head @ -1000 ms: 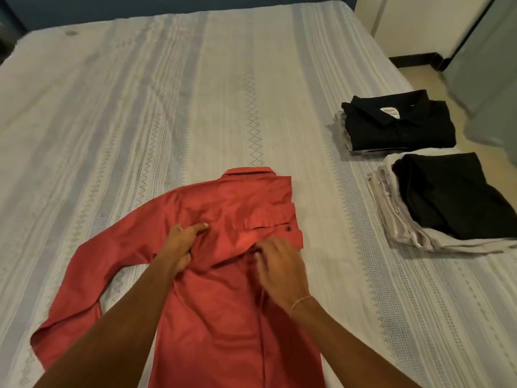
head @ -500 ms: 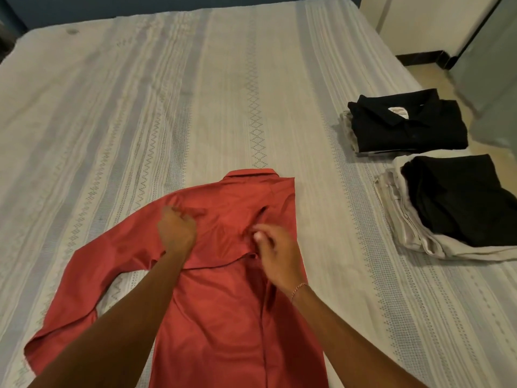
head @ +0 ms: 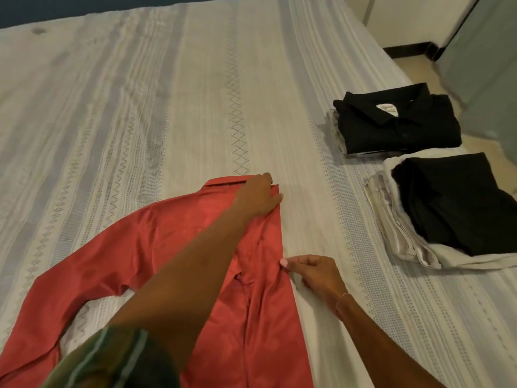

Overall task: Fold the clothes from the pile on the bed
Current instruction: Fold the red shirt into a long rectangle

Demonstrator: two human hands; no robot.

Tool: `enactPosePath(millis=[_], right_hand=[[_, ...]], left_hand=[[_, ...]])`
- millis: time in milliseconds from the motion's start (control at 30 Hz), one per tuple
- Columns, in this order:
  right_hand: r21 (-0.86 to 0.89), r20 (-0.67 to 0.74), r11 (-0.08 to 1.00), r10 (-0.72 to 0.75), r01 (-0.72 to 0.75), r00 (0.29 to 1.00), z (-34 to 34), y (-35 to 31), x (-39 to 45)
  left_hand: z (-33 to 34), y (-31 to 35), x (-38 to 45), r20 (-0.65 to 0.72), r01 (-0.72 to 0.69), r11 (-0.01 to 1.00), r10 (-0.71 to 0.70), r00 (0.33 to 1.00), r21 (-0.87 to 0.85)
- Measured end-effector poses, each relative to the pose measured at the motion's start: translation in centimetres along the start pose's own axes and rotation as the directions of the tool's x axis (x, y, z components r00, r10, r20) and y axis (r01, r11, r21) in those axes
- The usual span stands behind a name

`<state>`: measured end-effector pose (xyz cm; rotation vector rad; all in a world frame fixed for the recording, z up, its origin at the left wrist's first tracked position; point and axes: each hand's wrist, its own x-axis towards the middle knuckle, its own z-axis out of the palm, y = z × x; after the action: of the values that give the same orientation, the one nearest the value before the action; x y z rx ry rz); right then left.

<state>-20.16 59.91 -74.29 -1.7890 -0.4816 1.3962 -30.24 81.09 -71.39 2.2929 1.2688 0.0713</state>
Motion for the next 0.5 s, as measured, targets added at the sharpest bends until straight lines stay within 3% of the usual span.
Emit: enactPosePath(millis=[167, 400, 500], right_hand=[[-0.118, 0.25, 0.991, 0.097, -0.069, 0.963, -2.0, -0.1, 1.5], [-0.216, 0.327, 0.974, 0.141, -0.072, 0.934, -2.4, 0.9, 2.6], [-0.192, 0.321, 0.979, 0.133, -0.073, 0.938, -2.5, 1.7, 3.1]], left_hand=[[0.6, -0.8, 2.8, 0.047, 0.092, 0.995, -0.093, 0.995, 0.026], [0.1, -1.0, 4.6, 0.144, 0.11, 0.983, -0.131, 0.981, 0.145], [0.1, -0.8, 5.4, 0.167, 0.14, 0.99, -0.141, 0.976, 0.016]])
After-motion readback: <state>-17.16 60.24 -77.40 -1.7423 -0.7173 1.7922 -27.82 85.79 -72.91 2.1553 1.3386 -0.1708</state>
